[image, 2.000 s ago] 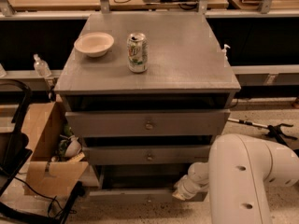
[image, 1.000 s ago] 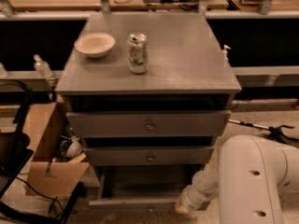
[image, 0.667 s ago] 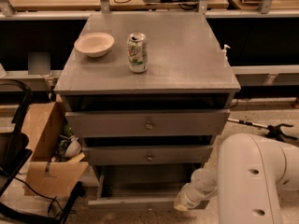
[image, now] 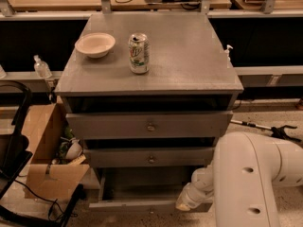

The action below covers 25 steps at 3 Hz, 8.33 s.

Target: Open bottom drawer

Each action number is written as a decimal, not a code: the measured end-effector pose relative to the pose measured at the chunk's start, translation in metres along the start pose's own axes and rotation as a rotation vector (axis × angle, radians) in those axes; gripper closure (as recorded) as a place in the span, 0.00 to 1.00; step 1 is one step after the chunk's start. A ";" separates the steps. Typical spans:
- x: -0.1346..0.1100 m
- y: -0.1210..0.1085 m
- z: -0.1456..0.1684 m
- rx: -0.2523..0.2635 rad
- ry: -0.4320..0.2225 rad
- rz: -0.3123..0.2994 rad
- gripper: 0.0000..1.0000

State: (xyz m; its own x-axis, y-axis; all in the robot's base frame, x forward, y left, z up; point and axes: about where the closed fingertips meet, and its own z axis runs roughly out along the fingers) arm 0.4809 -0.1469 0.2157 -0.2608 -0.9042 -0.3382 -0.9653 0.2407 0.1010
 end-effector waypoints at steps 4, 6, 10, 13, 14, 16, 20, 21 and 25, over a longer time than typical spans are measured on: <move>-0.001 -0.012 -0.013 0.021 0.082 -0.010 0.02; 0.027 0.026 0.017 -0.091 0.081 0.107 0.56; 0.026 0.080 -0.021 -0.155 0.187 0.149 1.00; 0.037 0.069 -0.015 -0.131 0.186 0.100 1.00; 0.031 0.025 -0.025 -0.059 0.186 0.000 1.00; 0.050 -0.020 0.024 -0.068 0.039 -0.114 1.00; 0.065 0.006 0.054 -0.156 -0.004 -0.098 1.00; 0.064 0.010 0.053 -0.166 -0.001 -0.096 1.00; 0.063 0.010 0.054 -0.171 0.000 -0.095 0.44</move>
Offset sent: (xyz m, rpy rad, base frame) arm 0.0193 -0.0126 0.0302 -0.1011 -0.0392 -0.0062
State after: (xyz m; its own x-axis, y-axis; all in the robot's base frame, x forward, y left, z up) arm 0.4543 -0.1827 0.1448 -0.1689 -0.9199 -0.3539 -0.9699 0.0912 0.2259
